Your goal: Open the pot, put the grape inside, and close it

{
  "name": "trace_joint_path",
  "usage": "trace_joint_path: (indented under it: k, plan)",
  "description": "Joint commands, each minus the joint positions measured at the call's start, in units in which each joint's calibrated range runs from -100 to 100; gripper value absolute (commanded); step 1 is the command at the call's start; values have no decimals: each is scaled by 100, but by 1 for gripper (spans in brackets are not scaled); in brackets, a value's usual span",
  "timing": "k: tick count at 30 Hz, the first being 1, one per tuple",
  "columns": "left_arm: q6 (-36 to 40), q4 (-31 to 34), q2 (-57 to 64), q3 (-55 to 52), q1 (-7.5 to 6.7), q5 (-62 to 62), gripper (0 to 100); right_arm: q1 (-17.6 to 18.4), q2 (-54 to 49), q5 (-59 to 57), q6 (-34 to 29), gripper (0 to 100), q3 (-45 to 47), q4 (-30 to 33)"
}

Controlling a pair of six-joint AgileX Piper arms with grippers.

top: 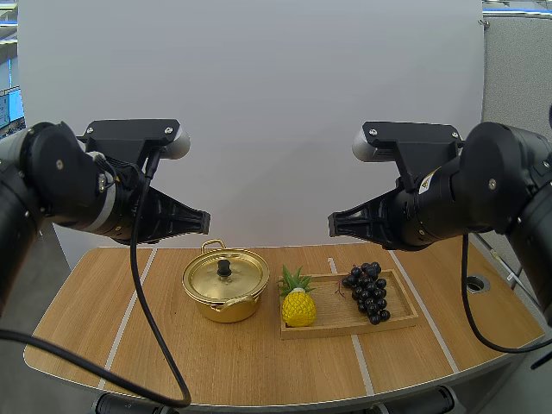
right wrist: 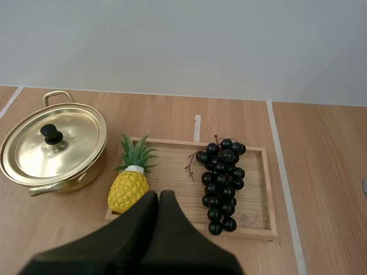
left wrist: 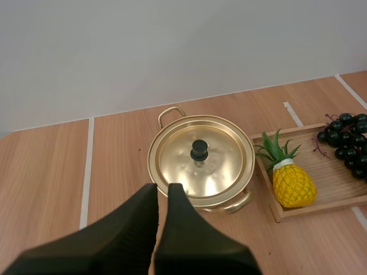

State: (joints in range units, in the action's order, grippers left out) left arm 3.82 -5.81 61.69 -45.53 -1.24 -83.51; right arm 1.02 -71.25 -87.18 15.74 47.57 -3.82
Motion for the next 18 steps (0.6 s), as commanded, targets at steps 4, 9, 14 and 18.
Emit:
trace_joint_path:
  k: [4,9,14,18]
  plan:
    - [-87,6,-143,36,4,19,100,-20,88,140,27,100,-39,58]
    - [-364,-5,-143,36,4,-111,100,-20,88,258,29,100,-39,-59]
    - [-992,-196,-267,36,4,-111,100,-20,88,258,29,100,-39,-188]
    - [-1627,-745,-674,36,4,-128,100,-20,88,202,29,100,-39,-187]
